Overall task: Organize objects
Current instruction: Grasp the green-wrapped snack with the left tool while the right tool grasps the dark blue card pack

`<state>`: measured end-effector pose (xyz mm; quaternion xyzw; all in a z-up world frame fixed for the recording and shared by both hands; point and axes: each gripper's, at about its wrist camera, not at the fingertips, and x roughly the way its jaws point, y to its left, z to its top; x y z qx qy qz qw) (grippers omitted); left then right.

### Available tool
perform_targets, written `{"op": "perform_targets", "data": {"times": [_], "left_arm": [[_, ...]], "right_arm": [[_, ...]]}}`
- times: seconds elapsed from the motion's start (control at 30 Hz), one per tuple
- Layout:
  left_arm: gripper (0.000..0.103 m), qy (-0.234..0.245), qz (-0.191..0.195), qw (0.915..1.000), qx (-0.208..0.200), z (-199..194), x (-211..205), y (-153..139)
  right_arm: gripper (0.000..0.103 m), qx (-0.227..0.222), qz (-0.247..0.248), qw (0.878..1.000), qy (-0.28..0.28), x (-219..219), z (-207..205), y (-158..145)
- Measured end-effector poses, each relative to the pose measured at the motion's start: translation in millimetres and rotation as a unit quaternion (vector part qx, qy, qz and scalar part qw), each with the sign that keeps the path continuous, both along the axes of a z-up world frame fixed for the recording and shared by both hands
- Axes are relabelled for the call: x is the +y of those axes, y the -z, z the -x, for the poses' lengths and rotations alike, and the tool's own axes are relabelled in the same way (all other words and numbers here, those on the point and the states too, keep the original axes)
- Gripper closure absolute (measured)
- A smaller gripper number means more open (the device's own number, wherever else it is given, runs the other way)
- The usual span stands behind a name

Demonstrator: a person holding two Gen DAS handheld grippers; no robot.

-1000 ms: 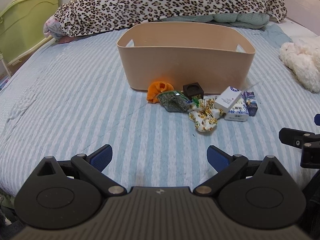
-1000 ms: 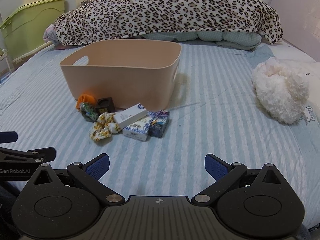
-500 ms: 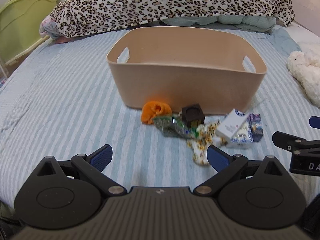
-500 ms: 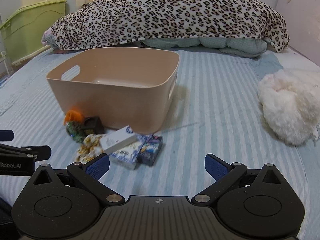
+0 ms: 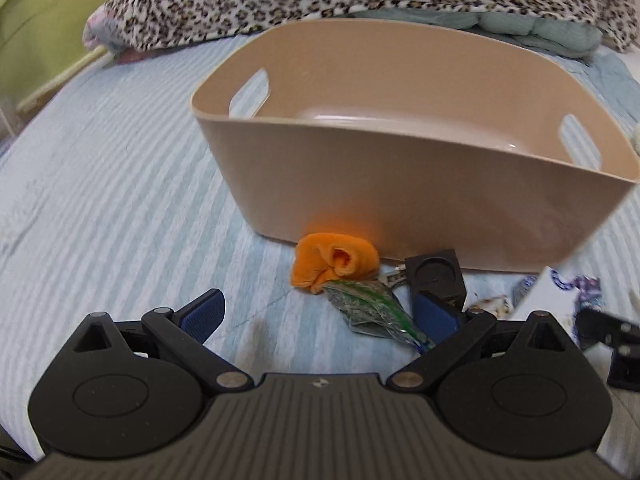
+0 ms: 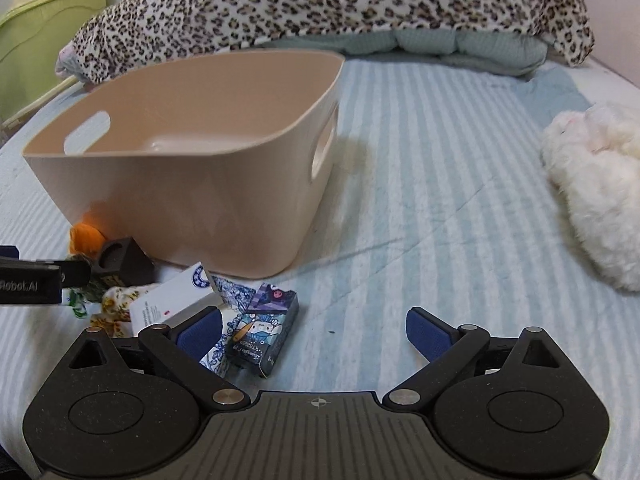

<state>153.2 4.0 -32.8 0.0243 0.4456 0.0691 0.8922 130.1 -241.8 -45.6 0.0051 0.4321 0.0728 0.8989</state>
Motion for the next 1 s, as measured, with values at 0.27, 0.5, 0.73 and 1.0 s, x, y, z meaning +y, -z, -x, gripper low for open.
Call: {"op": "perform_targets", "data": {"times": [0.27, 0.5, 0.73, 1.0], "left_arm": [[0.002, -0.042, 0.025, 0.9985, 0.024, -4.2, 31.5, 10.9], [0.012, -0.015, 0.05, 0.998, 0.034, -6.0, 29.1, 16.0], [0.033, -0.007, 0.059, 0.9974, 0.04, -4.7, 27.3, 19.8], [0.069, 0.026, 0.056, 0.9978, 0.025, 3.4, 21.2, 11.5]], "right_arm": [[0.007, 0.011, 0.021, 1.0, 0.015, -7.2, -5.1, 11.9], [0.012, 0.023, -0.003, 1.0, 0.014, -9.4, -7.9, 21.3], [0.037, 0.01, -0.015, 1.0, -0.003, -6.2, -3.1, 19.7], [0.082, -0.002, -0.024, 1.0, -0.012, -2.6, 4.3, 13.2]]}}
